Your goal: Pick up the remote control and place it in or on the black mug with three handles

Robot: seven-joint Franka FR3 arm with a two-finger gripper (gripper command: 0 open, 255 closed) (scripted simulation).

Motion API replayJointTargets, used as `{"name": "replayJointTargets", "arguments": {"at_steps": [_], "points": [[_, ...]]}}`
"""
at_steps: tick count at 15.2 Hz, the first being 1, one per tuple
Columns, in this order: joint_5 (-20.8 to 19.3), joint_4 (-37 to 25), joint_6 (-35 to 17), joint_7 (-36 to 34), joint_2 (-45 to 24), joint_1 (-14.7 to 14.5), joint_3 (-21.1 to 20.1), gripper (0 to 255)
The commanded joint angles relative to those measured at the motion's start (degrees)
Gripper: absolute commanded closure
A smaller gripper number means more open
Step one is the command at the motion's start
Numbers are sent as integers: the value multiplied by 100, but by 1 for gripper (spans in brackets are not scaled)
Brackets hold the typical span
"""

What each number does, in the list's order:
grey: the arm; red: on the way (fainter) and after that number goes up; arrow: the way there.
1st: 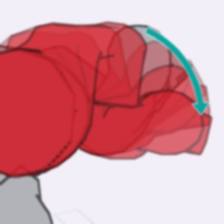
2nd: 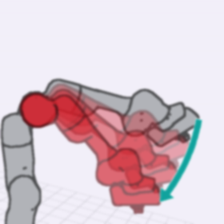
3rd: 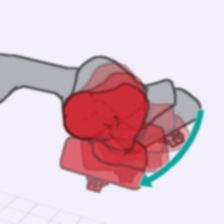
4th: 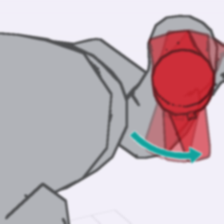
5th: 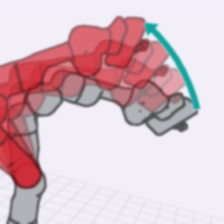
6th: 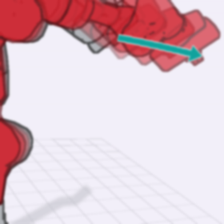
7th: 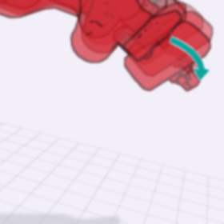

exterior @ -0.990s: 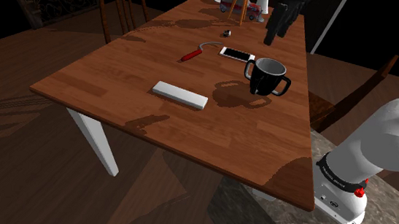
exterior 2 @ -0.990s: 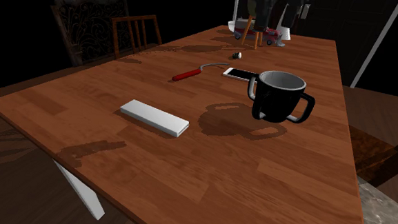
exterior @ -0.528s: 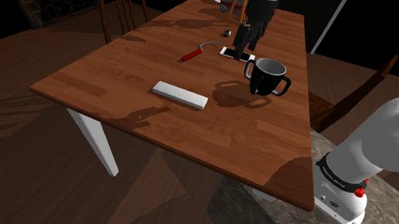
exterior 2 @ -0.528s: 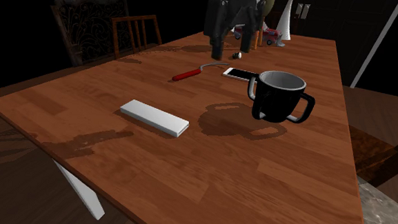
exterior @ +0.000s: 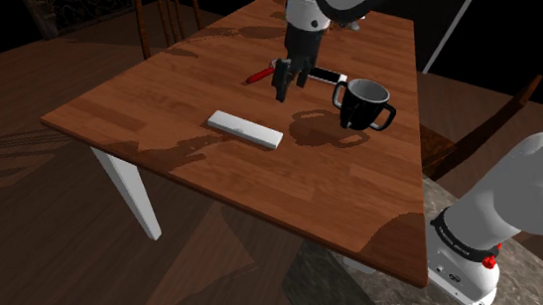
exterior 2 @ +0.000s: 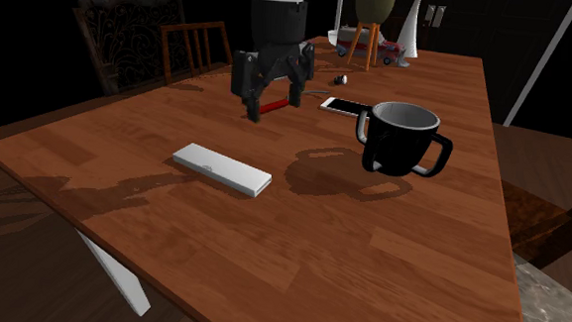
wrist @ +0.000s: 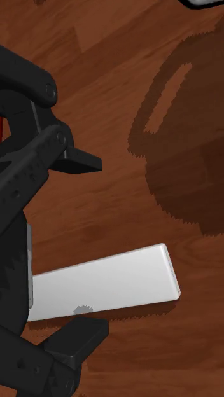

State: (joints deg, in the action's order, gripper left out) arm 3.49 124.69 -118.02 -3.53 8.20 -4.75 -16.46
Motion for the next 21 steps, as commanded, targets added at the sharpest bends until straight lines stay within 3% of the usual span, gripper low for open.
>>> {"name": "replayJointTargets", "arguments": {"at_steps": [1,10,21], "points": [[-101,-195,-152,-111,-377,-42,-92,0],[-807,-1465,-602,-727,-2302,-433,-322,0],[-945,-1254,-1101,-818,-2607,-485,-267,0]]}}
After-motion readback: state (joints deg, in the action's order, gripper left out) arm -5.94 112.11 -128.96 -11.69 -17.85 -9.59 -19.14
